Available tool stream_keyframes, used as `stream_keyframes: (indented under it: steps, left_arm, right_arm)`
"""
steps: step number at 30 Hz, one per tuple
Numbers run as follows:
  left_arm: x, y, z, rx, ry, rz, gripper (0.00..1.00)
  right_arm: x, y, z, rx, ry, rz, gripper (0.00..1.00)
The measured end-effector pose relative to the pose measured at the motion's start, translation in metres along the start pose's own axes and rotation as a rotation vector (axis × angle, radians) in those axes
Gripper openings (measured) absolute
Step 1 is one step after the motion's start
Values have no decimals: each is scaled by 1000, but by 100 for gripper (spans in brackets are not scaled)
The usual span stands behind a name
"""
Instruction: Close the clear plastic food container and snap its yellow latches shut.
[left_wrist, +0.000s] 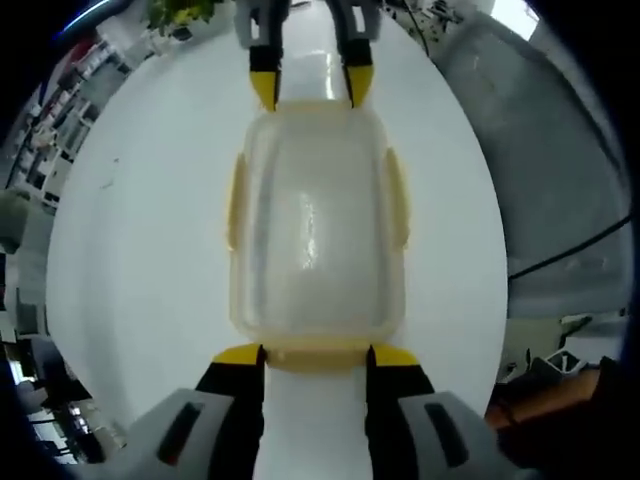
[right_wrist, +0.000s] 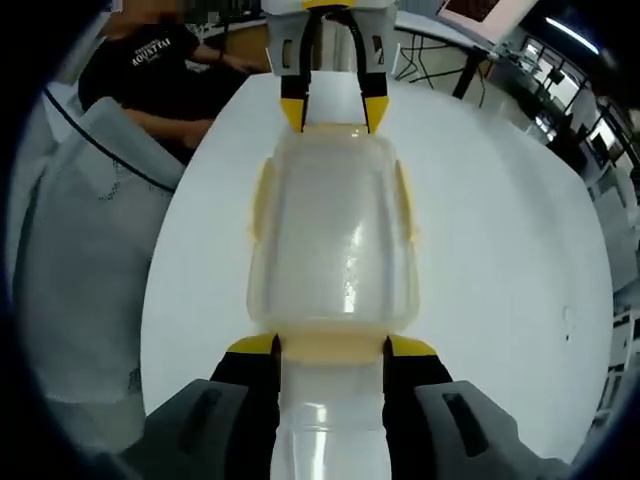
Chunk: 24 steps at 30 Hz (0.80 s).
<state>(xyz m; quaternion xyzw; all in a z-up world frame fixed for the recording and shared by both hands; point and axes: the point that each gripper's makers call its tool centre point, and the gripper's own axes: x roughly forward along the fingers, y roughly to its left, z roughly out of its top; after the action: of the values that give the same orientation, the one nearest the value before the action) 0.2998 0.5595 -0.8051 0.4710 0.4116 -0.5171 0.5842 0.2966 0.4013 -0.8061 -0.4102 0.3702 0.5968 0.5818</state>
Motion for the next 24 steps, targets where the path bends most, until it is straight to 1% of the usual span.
stream_keyframes:
  steps: [5,9,16,20,24]
  left_arm:
    - [-8,2,2,-9,-7,9,34]
    - [-14,3,6,-14,-13,12,34]
    - [-19,4,15,-14,-22,23,34]
    - [-20,5,23,-8,-25,31,34]
    - [-22,8,34,-7,-39,29,34]
  right_arm:
    - [-7,-3,3,-18,-17,-16,36]
    - [-14,-4,4,-20,-20,-16,36]
    - [-23,-4,-1,-21,-19,-22,36]
    - [-30,-5,-7,-23,-13,-27,36]
    - [-37,-6,-14,-17,-7,-30,36]
